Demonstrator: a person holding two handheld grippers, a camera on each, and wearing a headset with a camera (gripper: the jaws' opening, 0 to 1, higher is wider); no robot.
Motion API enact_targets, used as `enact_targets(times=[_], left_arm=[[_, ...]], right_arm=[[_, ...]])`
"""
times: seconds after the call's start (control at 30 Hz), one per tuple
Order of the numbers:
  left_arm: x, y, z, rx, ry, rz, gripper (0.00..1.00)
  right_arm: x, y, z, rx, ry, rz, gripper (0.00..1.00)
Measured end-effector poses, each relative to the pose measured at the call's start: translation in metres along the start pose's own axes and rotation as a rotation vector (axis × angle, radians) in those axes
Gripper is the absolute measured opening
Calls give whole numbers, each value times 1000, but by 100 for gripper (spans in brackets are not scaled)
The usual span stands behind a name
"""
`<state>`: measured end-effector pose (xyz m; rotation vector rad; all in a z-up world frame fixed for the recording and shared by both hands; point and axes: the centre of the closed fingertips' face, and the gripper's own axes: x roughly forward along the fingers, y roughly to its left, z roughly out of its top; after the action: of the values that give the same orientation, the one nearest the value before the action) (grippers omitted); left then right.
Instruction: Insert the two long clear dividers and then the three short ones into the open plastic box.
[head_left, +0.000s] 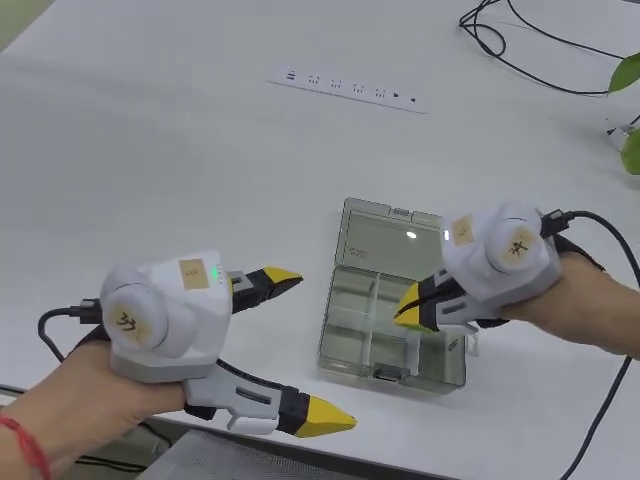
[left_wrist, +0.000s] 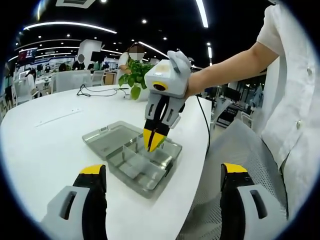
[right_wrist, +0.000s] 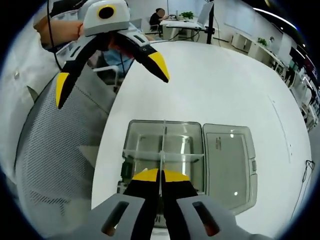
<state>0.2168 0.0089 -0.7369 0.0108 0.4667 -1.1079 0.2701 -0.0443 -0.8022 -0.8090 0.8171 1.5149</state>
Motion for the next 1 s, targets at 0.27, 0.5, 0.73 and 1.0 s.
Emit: enact_targets(times=[0.27, 0.5, 0.73, 1.0], left_arm=[[-1, 1, -1, 1, 2, 1, 97], [-2, 2, -2, 1, 8, 3, 97], [-2, 1, -2, 3, 10, 3, 97], [-4, 0, 0, 7, 10, 6, 96]], right_arm=[[8, 1, -6, -14, 47, -3, 2], [10, 0, -8, -16, 58, -7, 2], [10, 0, -9, 6, 60, -16, 3], [-10, -5, 3, 62, -13, -65, 10]])
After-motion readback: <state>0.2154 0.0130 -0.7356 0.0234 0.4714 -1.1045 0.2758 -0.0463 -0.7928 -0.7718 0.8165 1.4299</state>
